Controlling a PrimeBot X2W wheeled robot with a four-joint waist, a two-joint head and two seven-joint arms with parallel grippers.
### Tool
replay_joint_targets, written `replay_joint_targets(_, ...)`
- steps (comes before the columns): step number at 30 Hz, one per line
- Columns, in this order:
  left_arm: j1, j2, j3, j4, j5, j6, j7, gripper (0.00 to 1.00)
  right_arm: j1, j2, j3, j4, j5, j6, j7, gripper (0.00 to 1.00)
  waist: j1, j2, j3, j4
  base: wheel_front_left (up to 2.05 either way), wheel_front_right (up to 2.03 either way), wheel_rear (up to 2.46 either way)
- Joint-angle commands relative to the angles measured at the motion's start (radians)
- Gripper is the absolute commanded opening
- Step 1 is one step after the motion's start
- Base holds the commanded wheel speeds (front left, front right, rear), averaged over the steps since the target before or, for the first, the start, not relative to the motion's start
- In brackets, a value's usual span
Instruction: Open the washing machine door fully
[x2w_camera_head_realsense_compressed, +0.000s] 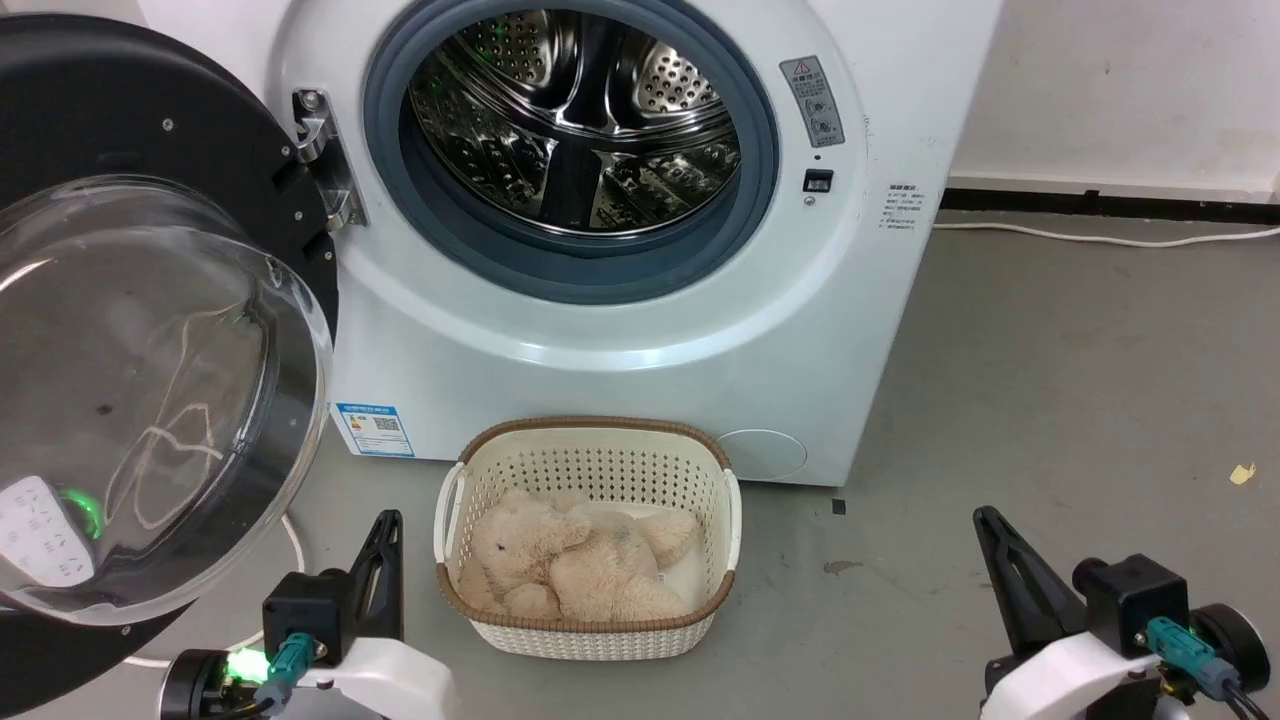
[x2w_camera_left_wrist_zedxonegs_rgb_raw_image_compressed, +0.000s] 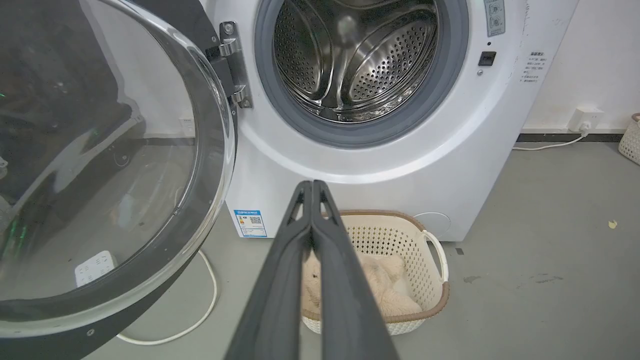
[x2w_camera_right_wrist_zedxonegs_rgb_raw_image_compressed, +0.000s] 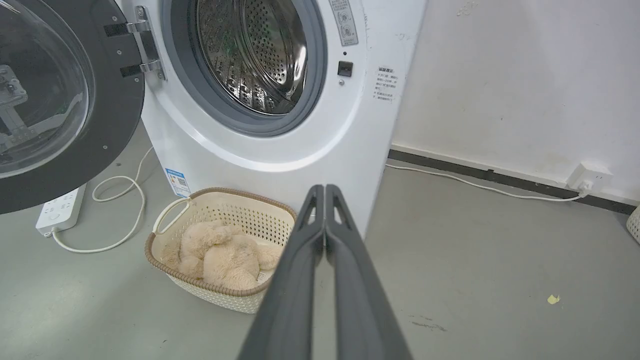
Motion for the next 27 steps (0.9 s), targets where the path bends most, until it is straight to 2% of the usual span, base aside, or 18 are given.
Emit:
replay_joint_targets(1,-0.018,-0.002,0.01,-0.004,0.009,-0.005,0.006,0.0,-0.023,0.005,0.002,0.001,-0.007,0.001,0.007,0.0,0.0001,-0.0001,0.001,0.0,0.0,0.0,0.0)
replay_joint_targets(27,-0.019,-0.002,0.012,-0.005,0.011,-0.006,0.008,0.0,-0.024,0.005,0.002,0.001,-0.008,0.001,0.009,0.0,0.0001,-0.0001,0.001,0.0,0.0,0.0,0.0)
